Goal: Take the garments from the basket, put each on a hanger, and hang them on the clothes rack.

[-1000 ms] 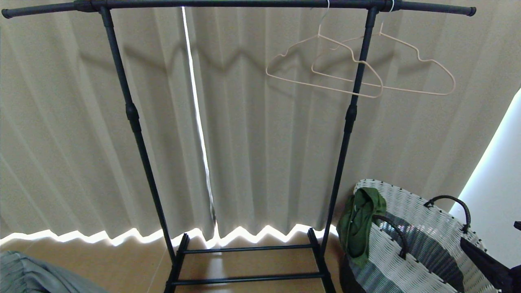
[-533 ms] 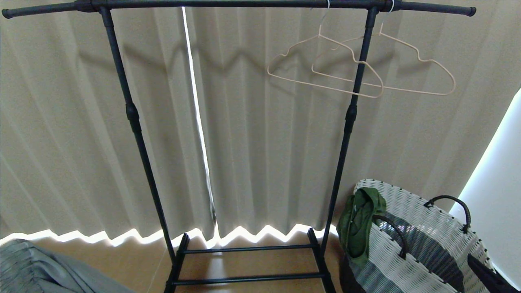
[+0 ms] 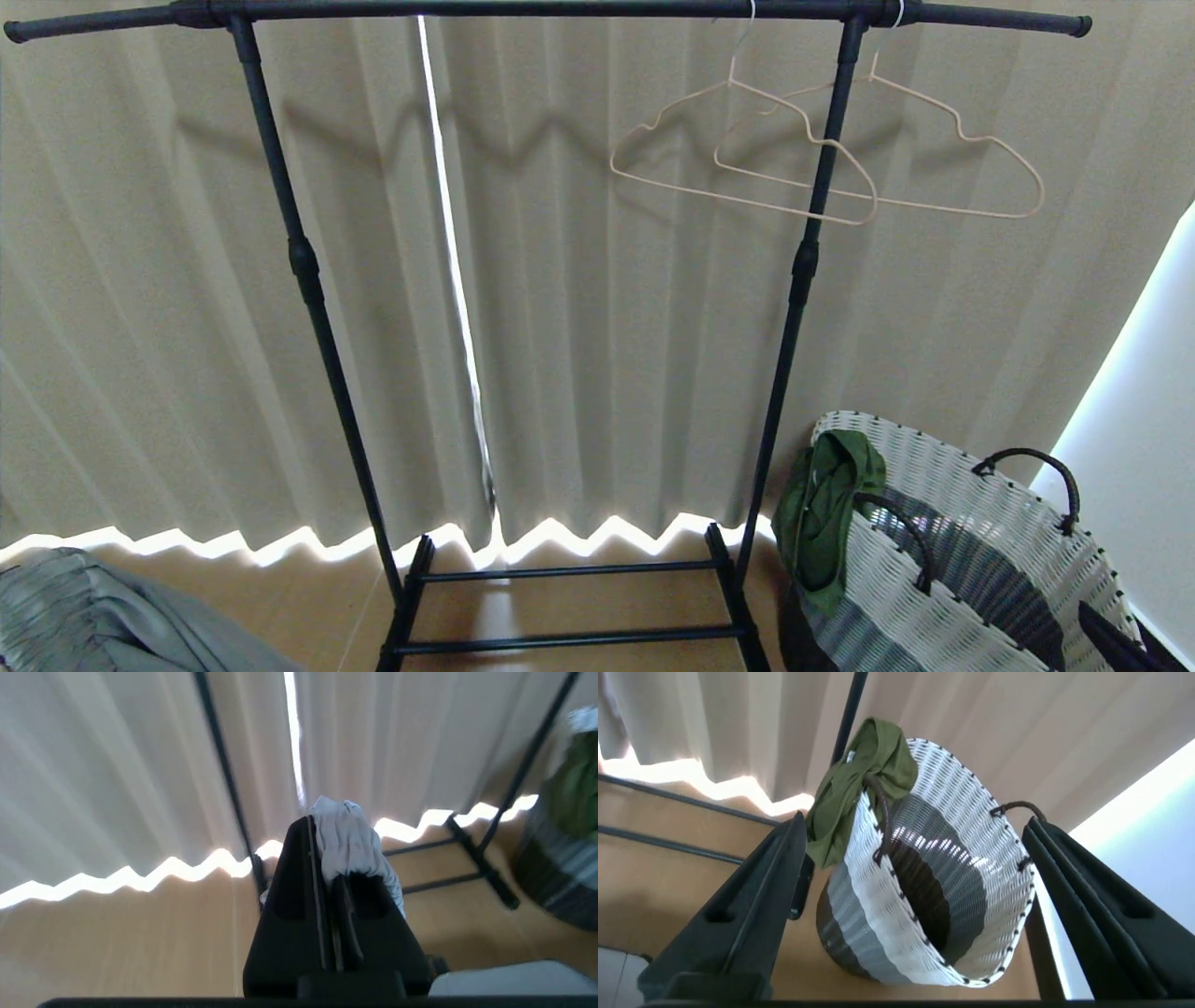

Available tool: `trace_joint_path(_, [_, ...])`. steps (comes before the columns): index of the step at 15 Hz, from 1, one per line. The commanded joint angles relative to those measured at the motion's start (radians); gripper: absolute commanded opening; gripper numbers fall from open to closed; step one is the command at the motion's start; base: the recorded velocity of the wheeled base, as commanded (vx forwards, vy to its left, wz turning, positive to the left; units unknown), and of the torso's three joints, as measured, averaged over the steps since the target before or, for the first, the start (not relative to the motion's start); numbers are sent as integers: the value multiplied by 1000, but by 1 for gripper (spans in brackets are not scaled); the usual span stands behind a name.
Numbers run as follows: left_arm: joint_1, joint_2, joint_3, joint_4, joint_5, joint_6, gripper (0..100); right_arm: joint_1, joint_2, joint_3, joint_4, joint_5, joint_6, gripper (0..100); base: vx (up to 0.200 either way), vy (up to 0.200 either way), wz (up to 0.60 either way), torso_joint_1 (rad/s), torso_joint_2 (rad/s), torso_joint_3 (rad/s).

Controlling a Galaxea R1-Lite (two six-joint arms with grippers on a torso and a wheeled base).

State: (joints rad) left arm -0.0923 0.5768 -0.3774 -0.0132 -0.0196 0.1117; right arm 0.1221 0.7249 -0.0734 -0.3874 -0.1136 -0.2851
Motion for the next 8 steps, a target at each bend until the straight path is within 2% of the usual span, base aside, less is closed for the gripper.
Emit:
trace_joint_path(1, [-9,-3,35,-59,-3,2,0,1,2,-3,-1,0,9,100,0,0,0,0,0,0])
trace_joint_path(5, [-9,-3,66,-90,-3,5,0,1,2,-3,-1,-1,9,100,0,0,0,52,-237,-238])
trace_joint_path(8, [-10,0,66,-88,-5,5,0,1,2,-3,-1,0,9,100,0,0,0,168,-530,-294])
